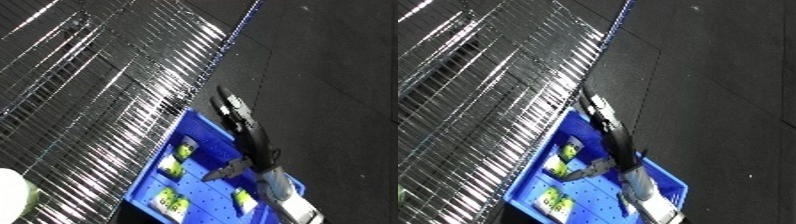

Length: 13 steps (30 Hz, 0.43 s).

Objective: Pick up the object and place it into the box

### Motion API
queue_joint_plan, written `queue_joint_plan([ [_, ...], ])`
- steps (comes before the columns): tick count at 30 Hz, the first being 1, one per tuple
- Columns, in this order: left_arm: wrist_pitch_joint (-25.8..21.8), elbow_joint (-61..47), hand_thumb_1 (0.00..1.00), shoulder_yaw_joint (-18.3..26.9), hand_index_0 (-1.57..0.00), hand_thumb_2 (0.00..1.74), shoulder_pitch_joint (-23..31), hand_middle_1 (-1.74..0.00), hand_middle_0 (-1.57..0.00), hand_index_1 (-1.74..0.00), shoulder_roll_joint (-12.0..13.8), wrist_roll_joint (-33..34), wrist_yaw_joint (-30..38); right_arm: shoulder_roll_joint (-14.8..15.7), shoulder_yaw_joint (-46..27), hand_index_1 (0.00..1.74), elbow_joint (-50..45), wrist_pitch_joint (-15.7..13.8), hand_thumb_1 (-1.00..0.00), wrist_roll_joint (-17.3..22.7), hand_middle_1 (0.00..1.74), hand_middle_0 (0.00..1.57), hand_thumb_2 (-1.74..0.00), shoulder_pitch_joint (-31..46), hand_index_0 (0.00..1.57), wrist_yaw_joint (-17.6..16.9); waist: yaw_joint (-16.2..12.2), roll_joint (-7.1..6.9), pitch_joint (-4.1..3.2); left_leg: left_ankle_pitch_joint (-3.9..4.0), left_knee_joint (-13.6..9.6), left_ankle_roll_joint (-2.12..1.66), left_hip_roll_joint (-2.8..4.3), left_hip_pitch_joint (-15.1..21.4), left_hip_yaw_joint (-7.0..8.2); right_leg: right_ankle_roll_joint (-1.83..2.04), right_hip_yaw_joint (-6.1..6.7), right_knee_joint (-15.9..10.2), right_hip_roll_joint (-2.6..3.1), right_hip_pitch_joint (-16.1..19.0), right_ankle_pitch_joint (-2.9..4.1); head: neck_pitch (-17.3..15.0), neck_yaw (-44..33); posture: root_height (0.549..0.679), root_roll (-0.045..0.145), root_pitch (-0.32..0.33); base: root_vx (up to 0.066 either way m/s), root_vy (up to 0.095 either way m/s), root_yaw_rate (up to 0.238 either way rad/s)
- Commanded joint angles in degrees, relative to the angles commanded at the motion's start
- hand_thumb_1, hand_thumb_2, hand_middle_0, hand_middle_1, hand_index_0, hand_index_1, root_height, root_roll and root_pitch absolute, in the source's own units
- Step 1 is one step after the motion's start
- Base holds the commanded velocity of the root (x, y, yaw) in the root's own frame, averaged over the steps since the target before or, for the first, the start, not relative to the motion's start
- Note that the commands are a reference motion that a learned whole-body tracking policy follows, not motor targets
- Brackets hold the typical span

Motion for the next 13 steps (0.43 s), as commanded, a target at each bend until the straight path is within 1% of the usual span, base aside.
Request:
queue_joint_plan([
  [4, 0.5, 0.7, 1.0, -0.4, -1.57, 1.74, -0.7, -1.74, -1.57, -1.74, -0.2, 0.1, -0.1, -0.1, 1.7, 0.0, -1.2, 1.7, 0.0, -0.4, 0.0, 0.0, 0.0, -2.8, 0.0, 1.4, 1.2, -0.23, -0.19, 0.16, 0.3, -0.14, -0.24, -0.3, -0.79, -0.11, -0.46, 0.3, -0.42, 0.3, -0.23, -1.2, -3.9, 0.648, 0.099, 0.043, 0.006, -0.017, 0.113],
  [6, 0.7, 1.1, 1.0, -0.7, -1.57, 1.74, -1.0, -1.74, -1.57, -1.74, -0.3, 0.1, -0.3, -0.1, 2.4, 0.0, -1.7, 2.6, 0.0, -0.7, 0.0, 0.0, 0.0, -4.0, 0.0, 2.2, 1.8, -0.34, -0.27, 0.23, 0.6, -0.24, -0.36, -0.4, -1.16, -0.15, -0.71, 0.4, -0.76, 0.5, -0.28, -2.1, -6.9, 0.648, 0.1, 0.039, 0.017, -0.007, 0.134],
  [10, 0.9, 2.3, 1.0, -1.4, -1.57, 1.74, -1.8, -1.74, -1.57, -1.74, -0.7, 0.1, -0.6, 0.1, 3.9, 0.0, -2.1, 3.8, 0.0, -1.6, 0.0, 0.0, 0.0, -6.2, 0.0, 3.6, 2.9, -0.55, -0.55, 0.52, 1.3, -0.5, -0.61, -0.5, -1.86, -0.2, -1.23, 0.4, -1.58, 1.1, -0.23, -4.0, -13.9, 0.648, 0.104, 0.026, 0.041, -0.004, 0.144],
  [13, 1.2, 2.8, 1.0, -1.8, -1.57, 1.74, -2.2, -1.74, -1.57, -1.74, -0.9, 0.1, -0.7, 0.2, 5.1, 0.0, -2.2, 4.8, 0.0, -2.3, 0.0, 0.0, 0.0, -7.8, 0.0, 4.4, 3.7, -0.62, -0.65, 0.9, 1.8, -0.64, -0.74, -0.6, -2.31, -0.34, -1.69, 0.7, -2.02, 1.4, -0.46, -4.9, -19.9, 0.648, 0.105, 0.018, 0.039, 0.002, 0.141],
])
